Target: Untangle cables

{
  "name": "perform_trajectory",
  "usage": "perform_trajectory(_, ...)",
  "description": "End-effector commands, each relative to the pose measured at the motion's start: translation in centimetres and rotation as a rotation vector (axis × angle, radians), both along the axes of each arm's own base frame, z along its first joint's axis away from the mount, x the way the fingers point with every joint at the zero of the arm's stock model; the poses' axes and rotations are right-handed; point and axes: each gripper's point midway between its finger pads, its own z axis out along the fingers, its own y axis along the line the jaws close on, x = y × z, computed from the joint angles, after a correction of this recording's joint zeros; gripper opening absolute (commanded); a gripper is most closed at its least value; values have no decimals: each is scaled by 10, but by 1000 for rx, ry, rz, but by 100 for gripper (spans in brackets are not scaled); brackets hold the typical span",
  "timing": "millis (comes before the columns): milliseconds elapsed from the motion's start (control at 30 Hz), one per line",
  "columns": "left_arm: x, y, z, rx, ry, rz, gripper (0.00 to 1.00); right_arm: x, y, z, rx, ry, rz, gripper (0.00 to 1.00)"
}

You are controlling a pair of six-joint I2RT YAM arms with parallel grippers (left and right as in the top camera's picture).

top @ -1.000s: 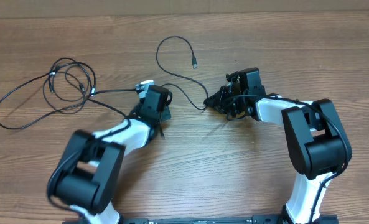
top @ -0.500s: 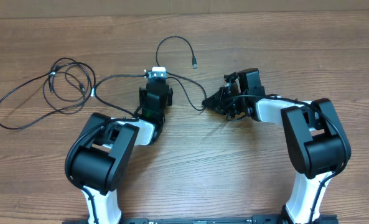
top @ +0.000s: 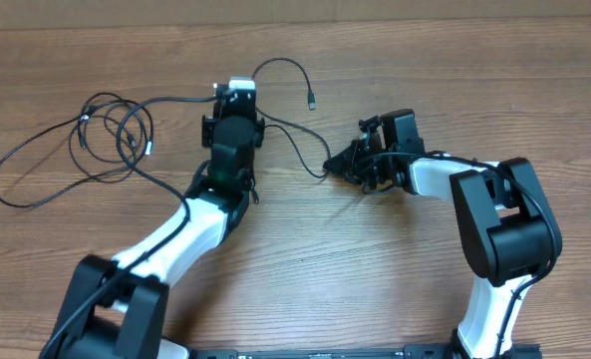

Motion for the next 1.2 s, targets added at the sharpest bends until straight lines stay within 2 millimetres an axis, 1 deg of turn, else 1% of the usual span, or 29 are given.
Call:
perform_trajectory(0,-23,-19,-26,-128,145,-49,30,-9,1,-1,2,12,24,4)
perform_trajectory(33,-31,-25,-36,-158,204,-73,32,-10,2,3,-3,-5,41,4)
perform_trajectory(67,-43,-34,-45,-205,274,-107,41,-11,3,8,-18,-31,58,4)
perform_trajectory(133,-61,-46,-53,-270,368,-168,47,-13,5,17,-71,-76,74,4)
perform_trajectory(167,-69,-50,-54,-298,406,-196,50,-16,7,23,-97,-100,85,4)
perform_trajectory(233,-79,-51,-50,-348,441,-212,51,-23,15,34,-119,-135,122,4)
perform_trajectory(267,-83,-51,-47,-376,451,-220,52,-29,22,40,-119,-143,145,4)
perform_trajectory(333,-87,-53,-40,-412,461,-257,54,-42,33,44,-120,-131,181,4)
perform_trajectory(400,-92,-54,-36,-451,478,-293,53,-62,45,40,-132,-90,229,4)
perform_trajectory(433,-93,-52,-36,-458,486,-292,52,-68,48,38,-137,-73,243,4)
perform_trajectory(500,-97,-42,-43,-490,530,-254,51,-86,52,32,-156,-20,277,4)
perform_trajectory(600,-109,-26,-59,-603,639,-167,51,-113,53,23,-191,72,319,4)
perform_trajectory(667,-117,-21,-62,-685,702,-177,51,-126,51,19,-212,125,337,4)
perform_trajectory(733,-121,-17,-61,-760,737,-197,51,-138,47,16,-232,175,348,11)
perform_trajectory(833,-125,-7,-62,-817,764,-185,52,-152,40,13,-259,246,353,21)
perform_trajectory(933,-130,0,-67,-824,791,-151,53,-164,32,10,-283,311,357,35)
perform_trajectory(967,-131,1,-68,-824,798,-148,53,-166,31,10,-287,321,358,36)
perform_trajectory(1067,-136,3,-75,-790,824,-133,56,-178,22,9,-310,379,367,49)
perform_trajectory(1167,-139,14,-88,-737,845,-55,60,-182,13,9,-320,390,390,56)
